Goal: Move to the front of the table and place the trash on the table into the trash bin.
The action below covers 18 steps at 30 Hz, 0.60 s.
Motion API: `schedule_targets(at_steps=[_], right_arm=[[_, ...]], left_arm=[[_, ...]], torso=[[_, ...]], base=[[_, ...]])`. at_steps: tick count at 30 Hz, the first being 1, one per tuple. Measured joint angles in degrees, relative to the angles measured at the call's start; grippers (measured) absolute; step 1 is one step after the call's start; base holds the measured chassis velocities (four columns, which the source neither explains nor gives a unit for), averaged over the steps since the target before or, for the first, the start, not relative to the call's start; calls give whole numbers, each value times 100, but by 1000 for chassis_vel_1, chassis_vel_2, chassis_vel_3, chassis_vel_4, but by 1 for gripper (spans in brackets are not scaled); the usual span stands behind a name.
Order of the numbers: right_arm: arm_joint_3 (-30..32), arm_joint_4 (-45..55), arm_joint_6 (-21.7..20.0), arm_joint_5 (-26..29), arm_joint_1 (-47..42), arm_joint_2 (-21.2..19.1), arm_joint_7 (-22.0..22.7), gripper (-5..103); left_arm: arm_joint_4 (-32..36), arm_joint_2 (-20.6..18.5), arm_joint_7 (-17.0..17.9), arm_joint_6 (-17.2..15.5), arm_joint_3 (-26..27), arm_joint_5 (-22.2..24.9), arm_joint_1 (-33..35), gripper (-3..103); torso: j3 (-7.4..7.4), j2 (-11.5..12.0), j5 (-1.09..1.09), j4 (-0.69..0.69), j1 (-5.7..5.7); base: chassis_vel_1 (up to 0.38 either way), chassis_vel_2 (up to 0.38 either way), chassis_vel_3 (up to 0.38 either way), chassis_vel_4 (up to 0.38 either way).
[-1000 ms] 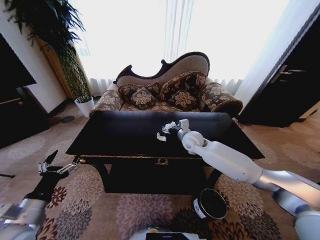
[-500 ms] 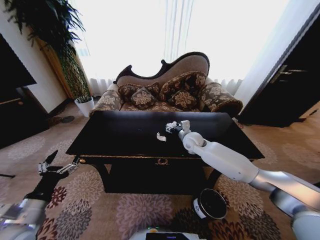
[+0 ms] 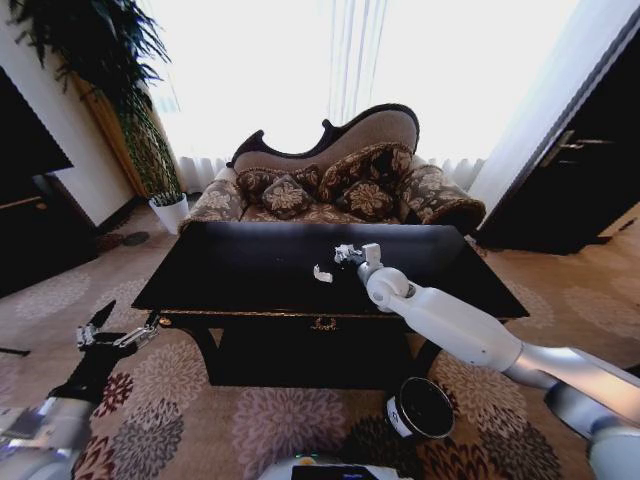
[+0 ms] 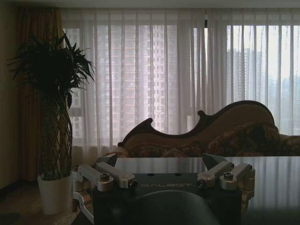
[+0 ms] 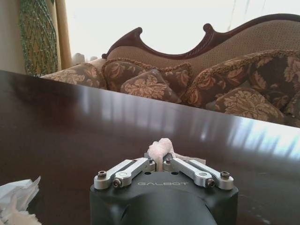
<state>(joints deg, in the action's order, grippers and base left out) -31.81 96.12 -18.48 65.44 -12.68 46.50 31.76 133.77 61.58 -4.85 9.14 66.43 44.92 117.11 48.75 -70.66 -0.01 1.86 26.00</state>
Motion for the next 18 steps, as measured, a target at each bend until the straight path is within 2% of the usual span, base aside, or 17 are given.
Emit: schedule_targets(at_steps=[9,11,12,17,18], right_arm=[[499,332,1,48,-270,-369,-8,1],[925,573,1,-75,-734,-634,-64,1],[925,573,1,-75,-734,-634,-64,1],[2473,1179,16,-318,-2167,-1213,-305,1],[2473,1179,16,-318,-2167,-1213,-305,1]], left_arm=[[0,0,0,0,0,0,0,100],[0,0,0,0,0,0,0,100],[0,0,0,0,0,0,0,100],[0,0,0,0,0,0,0,100],[0,0,0,0,0,0,0,100]], torso=[[0,0,0,-1,0],[0,0,1,-1,0],[0,0,1,-1,0],[0,0,1,0,0],[0,0,1,0,0]], base=[[0,0,0,0],[0,0,0,0],[0,0,0,0],[0,0,0,0],[0,0,0,0]])
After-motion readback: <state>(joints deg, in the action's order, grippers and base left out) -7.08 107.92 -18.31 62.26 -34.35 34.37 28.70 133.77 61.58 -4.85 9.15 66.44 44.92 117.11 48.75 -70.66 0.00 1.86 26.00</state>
